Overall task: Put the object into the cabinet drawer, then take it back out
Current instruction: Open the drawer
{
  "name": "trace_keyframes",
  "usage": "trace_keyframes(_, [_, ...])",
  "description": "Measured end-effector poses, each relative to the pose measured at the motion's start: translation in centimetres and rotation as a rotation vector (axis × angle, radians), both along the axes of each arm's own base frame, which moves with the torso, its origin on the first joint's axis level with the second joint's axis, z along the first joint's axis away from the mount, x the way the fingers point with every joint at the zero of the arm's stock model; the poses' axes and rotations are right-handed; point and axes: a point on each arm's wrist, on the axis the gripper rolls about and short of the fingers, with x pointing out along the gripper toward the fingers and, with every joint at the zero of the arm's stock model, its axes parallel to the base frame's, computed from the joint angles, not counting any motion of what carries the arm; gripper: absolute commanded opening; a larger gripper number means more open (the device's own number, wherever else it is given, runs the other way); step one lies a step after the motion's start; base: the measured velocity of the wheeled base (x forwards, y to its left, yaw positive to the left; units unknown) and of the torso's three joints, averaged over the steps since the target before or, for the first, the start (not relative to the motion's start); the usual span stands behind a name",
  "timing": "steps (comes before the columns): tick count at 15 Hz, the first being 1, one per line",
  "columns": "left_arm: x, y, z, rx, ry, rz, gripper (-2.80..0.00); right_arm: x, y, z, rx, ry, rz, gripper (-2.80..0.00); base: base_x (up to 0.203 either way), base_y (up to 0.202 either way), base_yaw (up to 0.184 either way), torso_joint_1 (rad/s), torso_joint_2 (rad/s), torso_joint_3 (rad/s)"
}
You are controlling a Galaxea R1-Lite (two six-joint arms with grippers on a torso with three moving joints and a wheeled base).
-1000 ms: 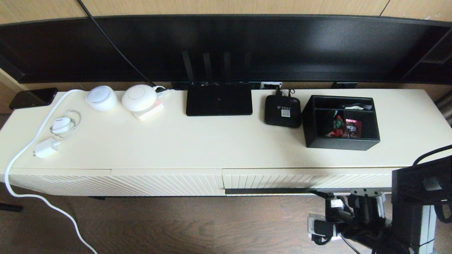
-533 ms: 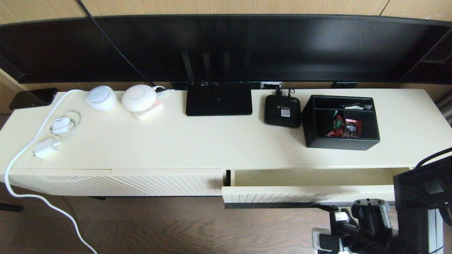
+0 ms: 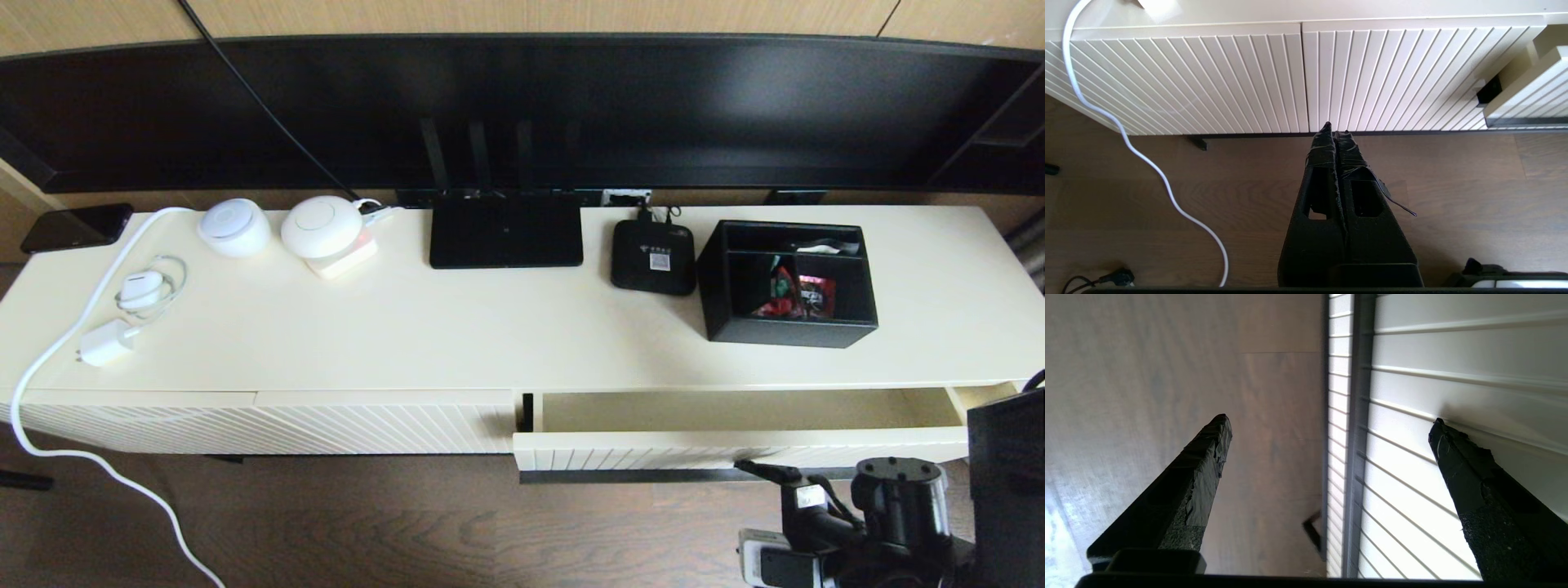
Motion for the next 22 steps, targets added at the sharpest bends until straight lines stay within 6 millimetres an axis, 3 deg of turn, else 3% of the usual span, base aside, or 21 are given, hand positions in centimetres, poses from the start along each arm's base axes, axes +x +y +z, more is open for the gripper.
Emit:
trace_keyframes(11, [0.0,0.0,0.0,0.000,0.000,0.000,-2.80,-2.6,-0.6,4.5,0.033,-0.121,-0.002,0.00,0.000,0.000,0.000,0.000,0.00,0.000])
trace_keyframes(12, [0.0,0.0,0.0,0.000,0.000,0.000,-2.80,-2.7,-0.6,4.9,0.040,-0.141,-0.004,-2.80,0.000,0.000,0.000,0.000,0.00,0.000])
trace_keyframes(19, [0.0,0.0,0.0,0.000,0.000,0.000,-2.80,-2.8,-0.6,7.7,0.084,-0.223,-0.013,-2.80,0.000,0.000,0.000,0.000,0.00,0.000])
trace_keyframes(22, [0.0,0.0,0.0,0.000,0.000,0.000,-2.80,-3.8,-0.5,9.6,0.084,-0.209,0.004,-2.80,0.000,0.000,0.000,0.000,0.00,0.000])
